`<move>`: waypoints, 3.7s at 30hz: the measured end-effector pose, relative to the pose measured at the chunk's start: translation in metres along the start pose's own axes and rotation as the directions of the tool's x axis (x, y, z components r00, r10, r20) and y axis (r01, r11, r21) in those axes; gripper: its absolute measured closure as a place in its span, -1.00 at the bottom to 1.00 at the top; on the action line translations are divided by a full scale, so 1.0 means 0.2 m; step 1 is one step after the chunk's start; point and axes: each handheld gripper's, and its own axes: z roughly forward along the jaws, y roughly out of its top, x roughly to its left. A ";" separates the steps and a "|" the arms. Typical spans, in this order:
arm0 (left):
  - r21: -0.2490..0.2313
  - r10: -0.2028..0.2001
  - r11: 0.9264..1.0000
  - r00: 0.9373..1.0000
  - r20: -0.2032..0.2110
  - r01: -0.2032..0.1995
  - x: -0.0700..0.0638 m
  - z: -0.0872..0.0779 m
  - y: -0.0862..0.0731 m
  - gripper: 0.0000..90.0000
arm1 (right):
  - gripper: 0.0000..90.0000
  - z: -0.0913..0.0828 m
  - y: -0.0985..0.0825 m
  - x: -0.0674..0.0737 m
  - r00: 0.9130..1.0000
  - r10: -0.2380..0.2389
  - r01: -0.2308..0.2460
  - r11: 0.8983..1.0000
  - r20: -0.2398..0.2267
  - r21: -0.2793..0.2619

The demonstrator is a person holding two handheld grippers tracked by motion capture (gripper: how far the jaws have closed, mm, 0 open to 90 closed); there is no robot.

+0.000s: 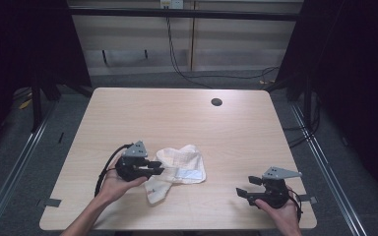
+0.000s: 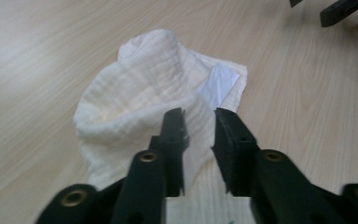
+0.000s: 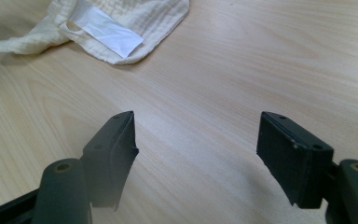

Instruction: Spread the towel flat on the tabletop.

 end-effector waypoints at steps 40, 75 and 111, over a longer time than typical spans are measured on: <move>0.040 -0.043 0.998 0.993 0.106 0.039 0.07 0.19 0.05 0.92 | -0.42 -0.01 0.00 0.00 1.000 0.006 -0.006 1.000 0.011 -0.003; -0.061 -0.180 0.982 0.984 -0.013 0.179 0.24 -0.13 -0.20 0.93 | 0.33 0.46 0.37 0.13 0.938 -0.200 0.234 0.968 -0.283 0.090; -0.101 -0.225 0.969 0.974 0.020 0.226 0.29 -0.14 -0.26 0.91 | 0.95 0.56 0.31 0.16 0.935 -0.281 0.304 0.949 -0.217 0.081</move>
